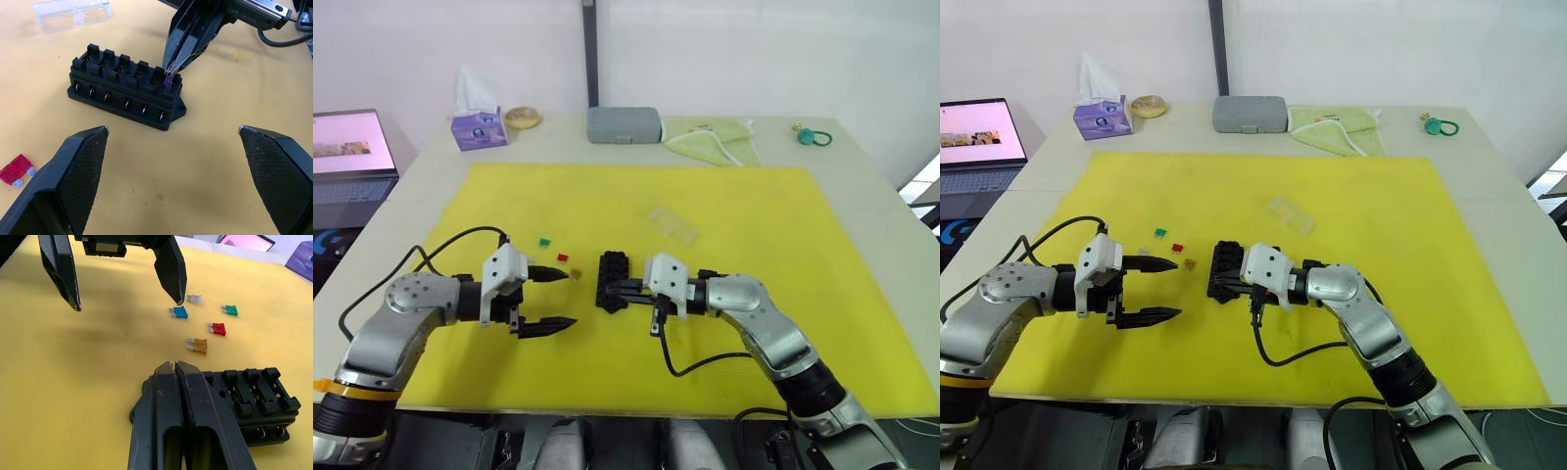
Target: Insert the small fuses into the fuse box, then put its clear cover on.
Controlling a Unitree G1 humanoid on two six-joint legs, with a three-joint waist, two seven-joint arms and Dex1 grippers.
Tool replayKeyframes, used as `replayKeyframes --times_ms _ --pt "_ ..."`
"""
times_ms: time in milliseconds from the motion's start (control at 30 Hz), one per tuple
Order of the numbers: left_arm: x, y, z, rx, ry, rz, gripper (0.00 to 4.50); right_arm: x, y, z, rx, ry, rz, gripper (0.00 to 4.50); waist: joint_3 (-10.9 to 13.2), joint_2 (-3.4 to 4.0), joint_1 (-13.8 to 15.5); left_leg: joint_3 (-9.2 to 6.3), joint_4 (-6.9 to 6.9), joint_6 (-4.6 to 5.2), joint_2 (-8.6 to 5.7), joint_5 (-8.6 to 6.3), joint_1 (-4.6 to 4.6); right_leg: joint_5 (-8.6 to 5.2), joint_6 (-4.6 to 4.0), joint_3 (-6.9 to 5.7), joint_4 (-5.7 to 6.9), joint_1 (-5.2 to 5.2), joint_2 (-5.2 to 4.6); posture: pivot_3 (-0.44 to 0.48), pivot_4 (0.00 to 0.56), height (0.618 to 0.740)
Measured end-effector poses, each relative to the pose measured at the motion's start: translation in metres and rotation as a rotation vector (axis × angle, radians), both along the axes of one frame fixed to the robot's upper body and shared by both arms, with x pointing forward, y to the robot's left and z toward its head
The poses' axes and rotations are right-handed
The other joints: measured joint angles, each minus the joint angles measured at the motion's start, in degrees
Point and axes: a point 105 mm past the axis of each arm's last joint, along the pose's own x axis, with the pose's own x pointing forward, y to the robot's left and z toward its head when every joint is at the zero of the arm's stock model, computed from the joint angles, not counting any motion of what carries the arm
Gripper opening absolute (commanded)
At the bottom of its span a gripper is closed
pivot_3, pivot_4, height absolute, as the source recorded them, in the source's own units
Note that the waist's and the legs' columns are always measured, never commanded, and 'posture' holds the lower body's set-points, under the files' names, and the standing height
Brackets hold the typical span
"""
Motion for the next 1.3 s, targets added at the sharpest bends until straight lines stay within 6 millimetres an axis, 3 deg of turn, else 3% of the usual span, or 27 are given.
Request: replayKeyframes --times_ms 967,1300 --pt "0.003 0.0 -0.001 0.0 -0.005 0.009 4.5 -0.002 0.002 -0.005 0.002 0.025 0.001 0.08 0.0 0.0 -0.2 0.0 0.0 0.0 0.02 0.0 0.13 0.02 -0.04 0.0 0.01 0.11 0.02 0.0 0.15 0.737" --pt "0.003 -0.001 -0.002 -0.003 -0.003 0.008 4.5 0.008 -0.001 0.015 0.096 0.076 -0.074 0.08 0.0 0.0 0.0 0.0 0.0 0.0 0.03 0.0 -0.06 0.02 -0.04 0.0 0.0 -0.07 0.0 0.0 0.15 0.737"
